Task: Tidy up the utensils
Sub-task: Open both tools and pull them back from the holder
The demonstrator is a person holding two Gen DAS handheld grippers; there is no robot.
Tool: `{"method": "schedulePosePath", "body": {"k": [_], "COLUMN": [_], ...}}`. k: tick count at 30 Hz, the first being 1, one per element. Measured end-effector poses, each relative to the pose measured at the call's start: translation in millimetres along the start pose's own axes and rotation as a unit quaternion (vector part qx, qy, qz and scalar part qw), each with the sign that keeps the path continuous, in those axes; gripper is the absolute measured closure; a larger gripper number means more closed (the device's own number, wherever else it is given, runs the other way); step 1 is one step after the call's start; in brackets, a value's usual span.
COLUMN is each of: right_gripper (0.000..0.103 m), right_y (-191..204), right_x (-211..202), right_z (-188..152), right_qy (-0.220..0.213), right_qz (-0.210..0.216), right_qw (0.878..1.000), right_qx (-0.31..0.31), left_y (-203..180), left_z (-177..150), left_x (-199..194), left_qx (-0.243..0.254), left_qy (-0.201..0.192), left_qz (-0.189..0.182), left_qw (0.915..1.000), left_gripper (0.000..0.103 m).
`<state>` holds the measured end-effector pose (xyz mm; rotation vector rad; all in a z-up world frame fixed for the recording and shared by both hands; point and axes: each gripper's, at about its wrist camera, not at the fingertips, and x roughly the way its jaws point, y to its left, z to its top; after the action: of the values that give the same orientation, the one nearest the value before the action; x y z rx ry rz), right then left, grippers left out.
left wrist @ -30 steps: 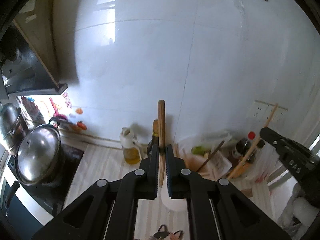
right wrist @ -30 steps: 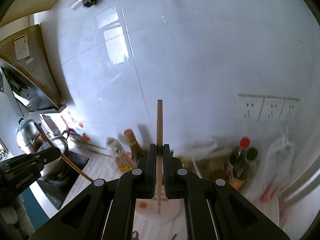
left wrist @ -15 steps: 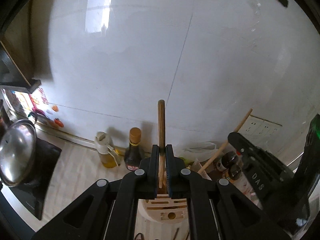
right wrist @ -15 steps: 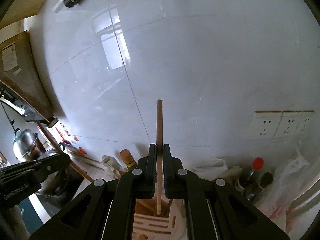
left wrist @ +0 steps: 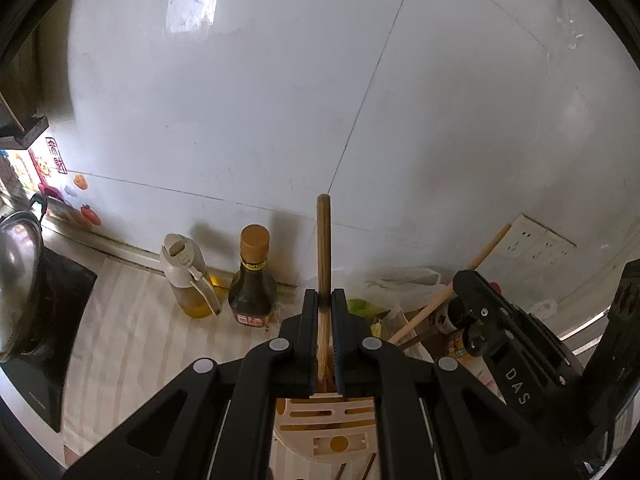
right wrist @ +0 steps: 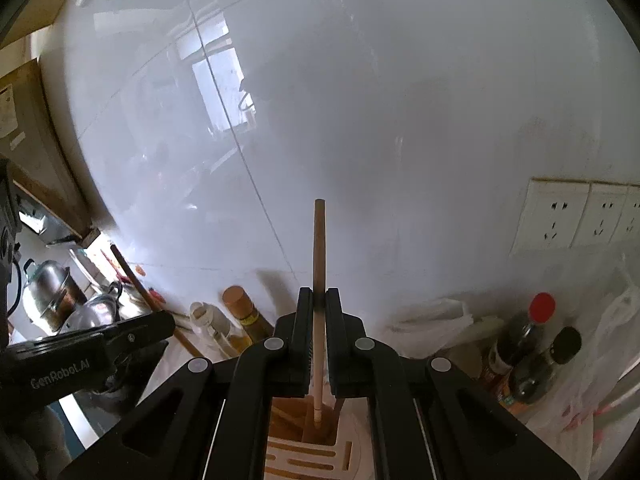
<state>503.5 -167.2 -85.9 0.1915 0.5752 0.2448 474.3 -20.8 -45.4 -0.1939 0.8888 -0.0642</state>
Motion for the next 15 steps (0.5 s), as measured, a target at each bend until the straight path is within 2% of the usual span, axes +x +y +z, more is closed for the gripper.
{"method": "schedulePosePath", "body": {"k": [5, 6, 8, 9, 10, 12, 14, 15], "right_gripper": [0.096, 0.095, 0.085, 0.073, 0.062, 0.051, 0.045, 0.043], "right_y": [6, 5, 4, 4, 3, 0, -1, -3], "right_x": [3, 2, -2, -4, -8, -17, -25, -31], "right_z": [-10, -11, -13, -15, -15, -18, -18, -21], "right_qy": [0.012, 0.015, 0.015, 0.015, 0.014, 0.012, 0.012, 0.012], "right_qz": [-0.010, -0.010, -0.015, -0.014, -0.014, -0.014, -0.015, -0.015], "right_qw": [1.000, 1.000, 1.000, 1.000, 1.000, 1.000, 1.000, 1.000], "right_qx": [-0.018, -0.018, -0.018, -0.015, -0.011, -0.003, 0.002, 0.006], "left_y": [-4, -5, -6, -6, -4, 1, 7, 10], "left_z": [-2, -2, -2, -3, -3, -6, -10, -13], "left_x": [-5, -8, -13, -18, -21, -34, -40, -42], "left_qx": [0.016, 0.021, 0.030, 0.032, 0.031, 0.027, 0.030, 0.032], "left_qy": [-0.003, -0.008, -0.013, -0.018, -0.022, -0.041, -0.052, -0.052], "left_qz": [0.027, 0.032, 0.047, 0.050, 0.053, 0.062, 0.072, 0.078], "left_qw": [0.9995, 0.9992, 0.9983, 0.9981, 0.9979, 0.9969, 0.9956, 0.9951], "left_gripper": [0.097, 0.094, 0.083, 0.064, 0.037, 0.021, 0.020, 0.010]}}
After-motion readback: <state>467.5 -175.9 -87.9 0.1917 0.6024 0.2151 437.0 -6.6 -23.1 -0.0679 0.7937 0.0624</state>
